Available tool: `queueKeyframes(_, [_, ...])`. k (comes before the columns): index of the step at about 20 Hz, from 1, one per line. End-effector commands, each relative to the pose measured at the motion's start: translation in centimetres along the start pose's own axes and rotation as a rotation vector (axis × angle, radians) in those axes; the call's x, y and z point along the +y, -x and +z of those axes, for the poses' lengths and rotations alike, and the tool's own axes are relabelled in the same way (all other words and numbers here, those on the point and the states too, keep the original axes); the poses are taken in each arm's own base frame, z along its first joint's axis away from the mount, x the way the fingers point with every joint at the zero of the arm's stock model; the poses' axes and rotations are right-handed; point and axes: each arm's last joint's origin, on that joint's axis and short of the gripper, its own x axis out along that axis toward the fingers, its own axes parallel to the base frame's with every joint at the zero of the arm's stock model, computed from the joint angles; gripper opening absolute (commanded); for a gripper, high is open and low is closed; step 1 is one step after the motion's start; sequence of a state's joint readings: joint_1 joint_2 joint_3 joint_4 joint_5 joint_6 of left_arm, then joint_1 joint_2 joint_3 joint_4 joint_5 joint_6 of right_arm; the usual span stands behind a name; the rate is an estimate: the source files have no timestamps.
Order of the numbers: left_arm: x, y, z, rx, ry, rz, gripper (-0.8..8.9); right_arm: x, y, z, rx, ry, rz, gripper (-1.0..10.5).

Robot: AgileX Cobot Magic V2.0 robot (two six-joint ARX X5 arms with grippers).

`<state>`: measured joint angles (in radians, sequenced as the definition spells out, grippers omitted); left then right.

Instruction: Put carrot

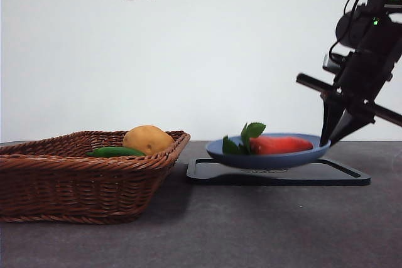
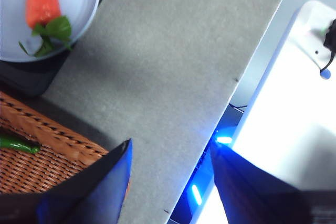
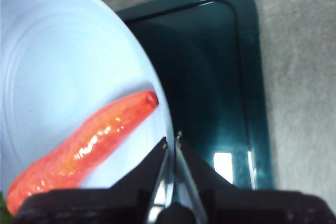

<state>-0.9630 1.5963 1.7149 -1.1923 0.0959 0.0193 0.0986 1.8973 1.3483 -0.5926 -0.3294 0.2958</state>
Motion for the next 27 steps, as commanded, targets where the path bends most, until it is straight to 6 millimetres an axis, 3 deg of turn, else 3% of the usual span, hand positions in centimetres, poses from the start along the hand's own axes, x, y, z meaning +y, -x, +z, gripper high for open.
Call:
queueKeyframes(1, [-0.3,0.0,0.5,-0.021,-0.023,-0.005,2.64,-0.3,-1.1,0.4,0.012,-0.009,-0.003,0.1])
queueKeyframes(3, [-0.3,0.1,0.6,-0.033,-0.024,-0.005,2.64,-0.6,-1.4,0.4,0.021,-0.011,-0.008,0.3])
queueKeyframes(7, [-0.3,0.1,1.1,-0.084,-0.029,-0.004,2.64,-0.6,-1.4,0.4,0.02,0.01,-0.006,2.0])
queueKeyframes(10, [-0.3,0.1,1.7,-0.146,-0.034,0.014,2.64,-0.7,-0.8,0.5,0.007,0.01,0.001,2.2])
queueKeyframes(14, [0.2,0.7,3.7,-0.346,-0.088,0.206,2.56,-0.4,3.6,0.5,-0.056,0.001,0.001,2.2])
queueKeyframes(17, [1.5,2.1,5.7,-0.566,-0.03,0.488,2.39,0.2,8.5,0.0,-0.133,0.003,0.002,2.0])
queueKeyframes(20, [2.8,3.4,6.8,-0.73,0.045,0.583,0.16,1.2,13.1,-1.4,-0.231,0.075,-0.093,0.9])
queueKeyframes(22, [4.1,3.6,6.8,-0.744,0.08,0.603,0.06,2.2,15.7,-2.6,-0.296,0.13,-0.136,0.0])
queueKeyframes(27, [7.0,5.0,5.0,-0.655,0.157,0.66,0.06,4.7,20.0,-5.7,-0.435,0.22,-0.154,0.0])
